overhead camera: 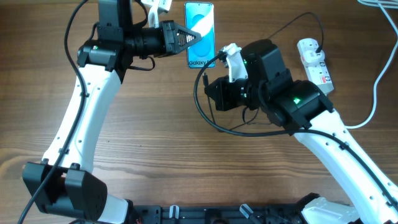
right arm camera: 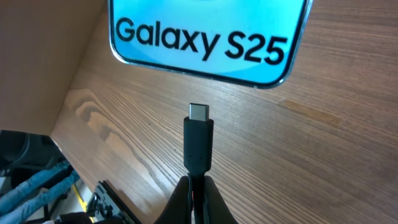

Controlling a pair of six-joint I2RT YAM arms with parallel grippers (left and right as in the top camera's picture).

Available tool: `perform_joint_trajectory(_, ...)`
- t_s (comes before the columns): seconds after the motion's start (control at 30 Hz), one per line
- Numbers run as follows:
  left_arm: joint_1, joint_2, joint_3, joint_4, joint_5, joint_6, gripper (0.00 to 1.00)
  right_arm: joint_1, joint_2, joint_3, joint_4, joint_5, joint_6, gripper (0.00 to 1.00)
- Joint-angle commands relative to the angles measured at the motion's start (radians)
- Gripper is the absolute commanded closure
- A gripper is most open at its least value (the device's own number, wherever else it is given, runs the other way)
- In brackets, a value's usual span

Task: Plug charger to phone and switch on socket
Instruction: 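Raise the cable plug toward the phone's bottom port held by left gripper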

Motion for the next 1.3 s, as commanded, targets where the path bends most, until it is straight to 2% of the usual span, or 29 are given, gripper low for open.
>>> perform_joint_trajectory(0.0,0.002,-0.002,0.010,0.011,0.002,-0.079,0.96,0.002,-0.009,0.010,0.010,0.000,0.023,0.96)
perform_joint_trajectory(0.3,0.002,-0.002,0.010,0.011,0.002,-0.080,0.96,0.004,-0.009,0.010,0.024,0.006,0.040,0.96)
perform_joint_trajectory(0.43,0.000,-0.002,0.010,0.006,0.002,-0.034,0.96,0.004,-0.009,0.010,0.023,0.027,0.045,0.95)
perform_joint_trajectory(1.27,-0.024,-0.002,0.010,-0.005,-0.024,-0.032,0.96,0.024,-0.008,0.010,0.040,0.060,0.071,0.96)
